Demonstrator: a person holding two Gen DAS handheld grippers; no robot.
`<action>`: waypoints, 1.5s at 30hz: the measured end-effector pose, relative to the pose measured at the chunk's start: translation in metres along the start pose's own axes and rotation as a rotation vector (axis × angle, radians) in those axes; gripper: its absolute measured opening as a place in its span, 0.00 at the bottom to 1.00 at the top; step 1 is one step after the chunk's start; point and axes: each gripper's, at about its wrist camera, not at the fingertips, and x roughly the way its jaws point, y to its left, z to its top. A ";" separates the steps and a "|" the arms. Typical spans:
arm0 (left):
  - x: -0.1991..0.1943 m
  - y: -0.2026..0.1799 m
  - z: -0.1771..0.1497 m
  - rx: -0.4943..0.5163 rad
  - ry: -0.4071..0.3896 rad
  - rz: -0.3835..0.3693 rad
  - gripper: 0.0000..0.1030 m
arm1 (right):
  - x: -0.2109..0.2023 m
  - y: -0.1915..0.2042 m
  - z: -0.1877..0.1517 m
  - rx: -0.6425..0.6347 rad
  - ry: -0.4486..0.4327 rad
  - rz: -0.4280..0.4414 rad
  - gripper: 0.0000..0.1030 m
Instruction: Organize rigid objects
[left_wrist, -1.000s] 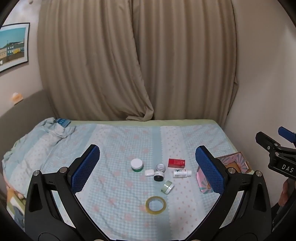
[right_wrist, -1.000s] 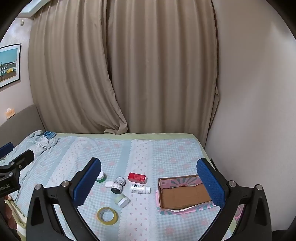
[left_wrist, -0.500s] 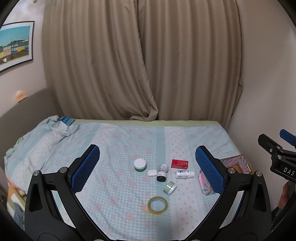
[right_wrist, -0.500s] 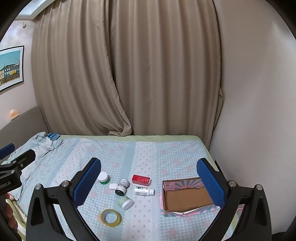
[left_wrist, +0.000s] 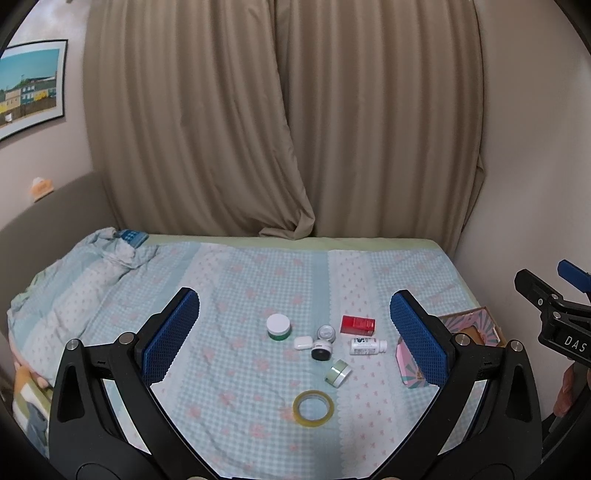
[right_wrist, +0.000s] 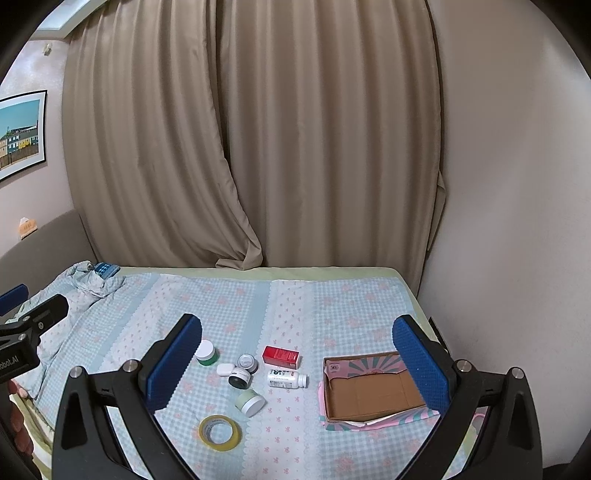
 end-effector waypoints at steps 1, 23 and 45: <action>0.000 0.001 0.000 0.000 0.001 -0.001 1.00 | 0.000 0.000 0.000 0.001 0.001 0.001 1.00; 0.002 0.001 0.006 -0.002 0.013 -0.008 1.00 | -0.002 0.001 -0.001 0.002 0.006 0.004 1.00; 0.010 0.000 0.018 -0.010 0.042 -0.009 1.00 | -0.016 0.007 -0.004 -0.005 0.019 0.010 1.00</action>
